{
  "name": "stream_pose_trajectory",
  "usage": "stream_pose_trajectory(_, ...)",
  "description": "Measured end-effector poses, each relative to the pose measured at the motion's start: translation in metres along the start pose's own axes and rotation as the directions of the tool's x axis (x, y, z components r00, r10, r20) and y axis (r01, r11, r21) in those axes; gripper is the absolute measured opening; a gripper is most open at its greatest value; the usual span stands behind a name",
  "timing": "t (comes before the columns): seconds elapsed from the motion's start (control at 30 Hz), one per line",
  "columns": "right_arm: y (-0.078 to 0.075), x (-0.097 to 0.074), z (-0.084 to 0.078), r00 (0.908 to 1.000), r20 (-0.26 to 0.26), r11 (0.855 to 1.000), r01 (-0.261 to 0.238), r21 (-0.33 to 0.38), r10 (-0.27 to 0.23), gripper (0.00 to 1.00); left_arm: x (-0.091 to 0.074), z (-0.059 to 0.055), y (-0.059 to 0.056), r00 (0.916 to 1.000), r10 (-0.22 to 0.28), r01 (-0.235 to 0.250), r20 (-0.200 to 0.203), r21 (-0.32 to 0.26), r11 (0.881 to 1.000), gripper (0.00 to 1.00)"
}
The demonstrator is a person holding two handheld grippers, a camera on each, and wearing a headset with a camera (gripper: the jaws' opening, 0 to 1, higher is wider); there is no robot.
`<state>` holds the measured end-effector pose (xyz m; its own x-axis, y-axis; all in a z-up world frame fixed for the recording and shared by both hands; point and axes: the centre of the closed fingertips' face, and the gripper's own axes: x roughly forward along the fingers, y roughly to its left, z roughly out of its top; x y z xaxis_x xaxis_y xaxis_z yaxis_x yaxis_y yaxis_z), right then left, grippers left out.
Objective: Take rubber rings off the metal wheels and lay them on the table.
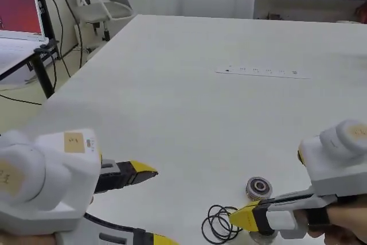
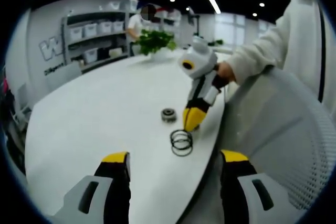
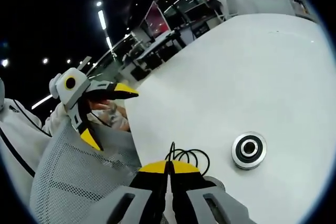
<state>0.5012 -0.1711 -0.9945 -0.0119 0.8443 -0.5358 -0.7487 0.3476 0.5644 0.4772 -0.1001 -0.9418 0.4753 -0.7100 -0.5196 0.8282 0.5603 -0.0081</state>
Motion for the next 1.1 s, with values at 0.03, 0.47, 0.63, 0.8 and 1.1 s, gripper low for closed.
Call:
stream_pose_trajectory(0.03,-0.002,0.000,0.000,1.0000,0.000,1.000,0.006,-0.001,-0.006,0.00,0.000,0.000,0.000,1.0000,0.000,0.000,0.000,0.000,1.000,0.70)
stream_pose_trajectory(0.47,-0.012,-0.001,-0.002,0.9983,-0.014,0.998,0.056,-0.029,-0.056,0.06,0.001,-0.001,0.000,1.0000,-0.002,0.002,-0.003,-0.001,1.000,0.70)
stream_pose_trajectory(0.63,-0.015,-0.003,0.000,0.9976,-0.001,0.997,0.069,-0.020,-0.069,0.05,0.000,0.000,0.000,1.0000,0.001,-0.001,-0.001,-0.001,1.000,0.70)
stream_pose_trajectory(0.8,-0.018,-0.005,0.004,0.9968,0.015,0.997,0.078,-0.012,-0.078,0.05,0.000,0.000,0.000,1.0000,0.001,-0.001,-0.002,0.000,1.000,0.70)
stream_pose_trajectory(1.1,-0.021,-0.009,0.008,0.9947,0.036,0.995,0.096,-0.008,-0.096,0.05,0.000,-0.001,0.000,1.0000,0.000,0.000,-0.004,0.000,1.000,0.70)
